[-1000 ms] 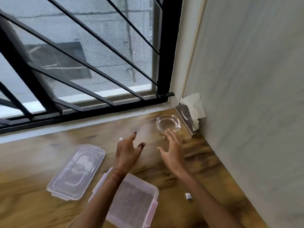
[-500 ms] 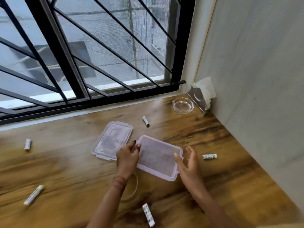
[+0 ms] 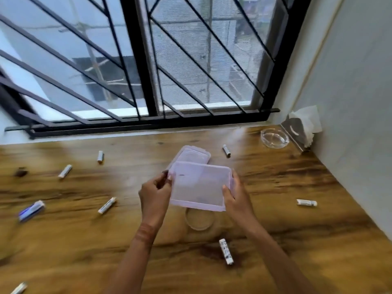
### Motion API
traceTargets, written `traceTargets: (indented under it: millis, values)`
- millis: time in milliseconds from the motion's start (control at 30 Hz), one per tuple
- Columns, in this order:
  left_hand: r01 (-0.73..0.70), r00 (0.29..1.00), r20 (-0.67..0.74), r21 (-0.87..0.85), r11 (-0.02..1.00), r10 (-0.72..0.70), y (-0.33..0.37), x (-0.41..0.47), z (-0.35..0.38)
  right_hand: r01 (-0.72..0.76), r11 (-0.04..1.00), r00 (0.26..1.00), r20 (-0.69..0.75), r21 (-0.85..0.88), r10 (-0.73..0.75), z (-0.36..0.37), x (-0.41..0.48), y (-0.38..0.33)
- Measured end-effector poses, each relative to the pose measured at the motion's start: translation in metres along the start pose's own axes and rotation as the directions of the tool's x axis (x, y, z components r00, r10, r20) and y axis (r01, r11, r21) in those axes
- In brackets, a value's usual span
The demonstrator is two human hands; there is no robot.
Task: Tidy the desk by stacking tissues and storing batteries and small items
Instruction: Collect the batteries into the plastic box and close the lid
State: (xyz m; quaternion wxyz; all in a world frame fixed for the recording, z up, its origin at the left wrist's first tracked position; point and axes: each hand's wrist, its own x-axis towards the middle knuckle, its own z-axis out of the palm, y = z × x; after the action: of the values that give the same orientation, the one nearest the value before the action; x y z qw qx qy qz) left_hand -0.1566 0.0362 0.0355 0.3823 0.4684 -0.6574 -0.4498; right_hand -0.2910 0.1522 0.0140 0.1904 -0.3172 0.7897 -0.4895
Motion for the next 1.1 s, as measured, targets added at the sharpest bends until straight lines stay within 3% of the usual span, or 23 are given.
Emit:
traceTargets:
  millis: [100,300,567,800,900,1000,1100]
  values:
    - [0.054,0.995,-0.086,-0.040,0.998,-0.057,-0.021,-0.002,-0.044,0.086,0.996,0.993,0.088,-0.021,-0.084,0.038,-0.003,-0.017]
    - [0.165,0.966,-0.198,-0.033,0.986,-0.168,-0.057,-0.021,-0.111,0.143,0.985,0.953,0.281,-0.097,-0.111,0.102,-0.022,-0.033]
    - [0.245,0.947,-0.195,-0.067,0.967,-0.254,-0.087,-0.035,-0.137,0.105,0.985,0.944,0.327,-0.139,-0.055,0.134,-0.046,-0.029]
    - [0.220,0.956,-0.180,-0.086,0.972,-0.232,-0.092,-0.036,-0.139,0.091,0.993,0.949,0.308,-0.080,-0.062,0.133,-0.052,-0.033]
    - [0.225,0.941,-0.237,-0.098,0.969,-0.242,-0.093,-0.035,-0.142,0.113,0.990,0.976,0.195,-0.078,-0.096,0.117,-0.057,-0.032]
    - [0.229,0.922,-0.296,-0.109,0.967,-0.251,-0.096,-0.034,-0.152,0.172,0.945,0.984,-0.002,-0.278,-0.180,0.086,-0.063,-0.016]
    - [0.199,0.927,-0.315,-0.044,0.979,-0.203,-0.097,-0.037,-0.163,0.102,0.880,0.982,-0.097,-0.463,-0.164,0.051,-0.075,0.007]
